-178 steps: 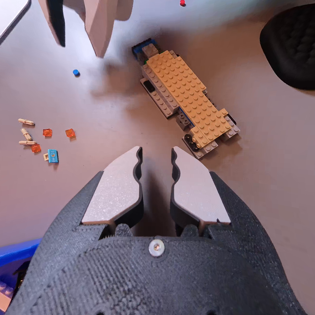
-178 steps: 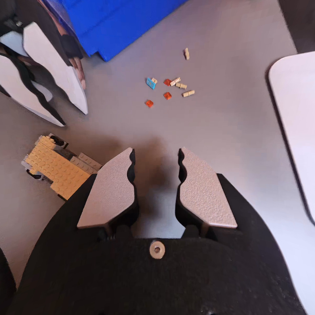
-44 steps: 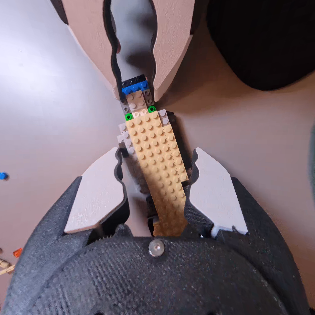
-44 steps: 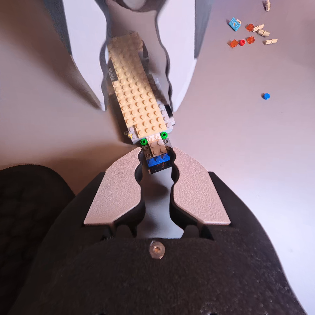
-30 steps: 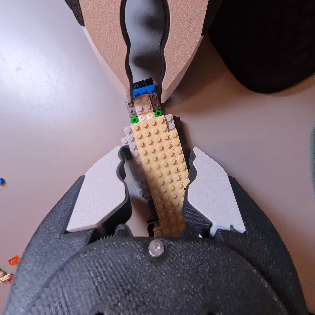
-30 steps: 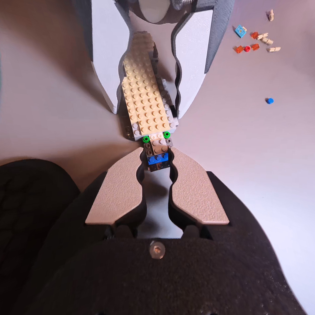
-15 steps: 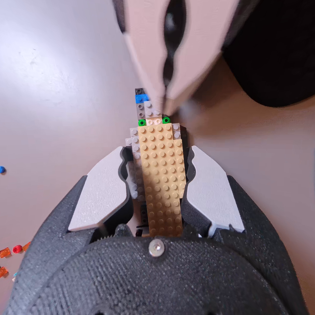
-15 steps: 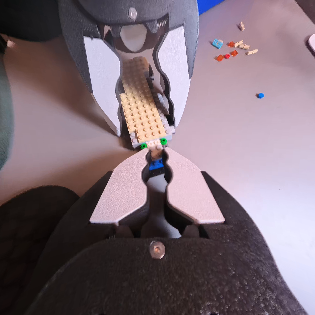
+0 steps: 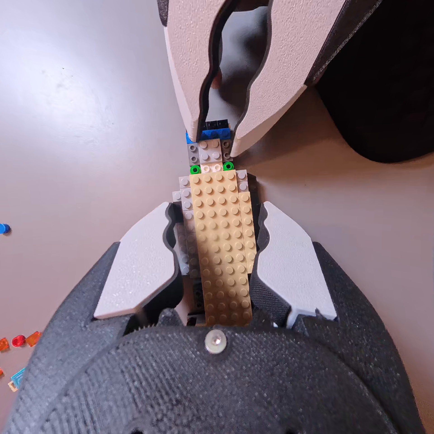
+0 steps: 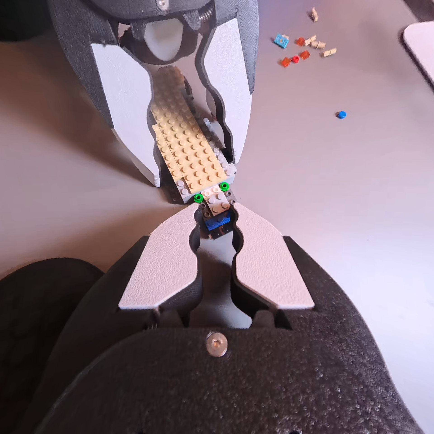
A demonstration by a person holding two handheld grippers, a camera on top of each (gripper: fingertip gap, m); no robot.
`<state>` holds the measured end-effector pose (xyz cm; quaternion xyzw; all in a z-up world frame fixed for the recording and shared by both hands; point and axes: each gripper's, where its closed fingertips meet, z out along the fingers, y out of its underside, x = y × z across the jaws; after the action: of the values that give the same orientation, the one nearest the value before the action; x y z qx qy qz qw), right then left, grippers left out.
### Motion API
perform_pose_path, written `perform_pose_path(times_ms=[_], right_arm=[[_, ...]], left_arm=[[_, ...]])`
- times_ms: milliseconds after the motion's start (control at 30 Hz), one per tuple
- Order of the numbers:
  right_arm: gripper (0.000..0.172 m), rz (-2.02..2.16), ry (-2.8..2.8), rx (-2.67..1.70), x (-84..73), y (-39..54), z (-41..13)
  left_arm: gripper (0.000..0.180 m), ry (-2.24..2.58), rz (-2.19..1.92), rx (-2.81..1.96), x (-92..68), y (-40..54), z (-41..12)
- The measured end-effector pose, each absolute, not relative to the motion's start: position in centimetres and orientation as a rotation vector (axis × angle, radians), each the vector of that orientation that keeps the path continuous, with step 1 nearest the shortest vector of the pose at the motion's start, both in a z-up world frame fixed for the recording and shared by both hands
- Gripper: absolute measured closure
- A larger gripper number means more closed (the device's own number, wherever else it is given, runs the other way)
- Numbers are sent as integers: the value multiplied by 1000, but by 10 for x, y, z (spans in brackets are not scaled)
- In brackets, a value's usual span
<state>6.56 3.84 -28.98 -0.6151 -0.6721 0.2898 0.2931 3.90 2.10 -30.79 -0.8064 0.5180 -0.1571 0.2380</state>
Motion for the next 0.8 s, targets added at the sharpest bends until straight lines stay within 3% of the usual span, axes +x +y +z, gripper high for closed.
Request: perform_pose_path(times_ms=[500,533,767,800], right_arm=[[154,847,-1585,-1794,57,41,-287],[172,900,-1561,-1791,53,37,-285],[171,976,-1469,-1702,62,48,-266],[152,942,-1508,-1689,64,50,-270]], left_arm=[[111,1345,-427,-2222,42,22,-308],[111,1340,-422,-2205,45,24,-308],[111,1326,-426,-2220,30,29,-308],[111,1344,-429,-2216,31,28,-308]])
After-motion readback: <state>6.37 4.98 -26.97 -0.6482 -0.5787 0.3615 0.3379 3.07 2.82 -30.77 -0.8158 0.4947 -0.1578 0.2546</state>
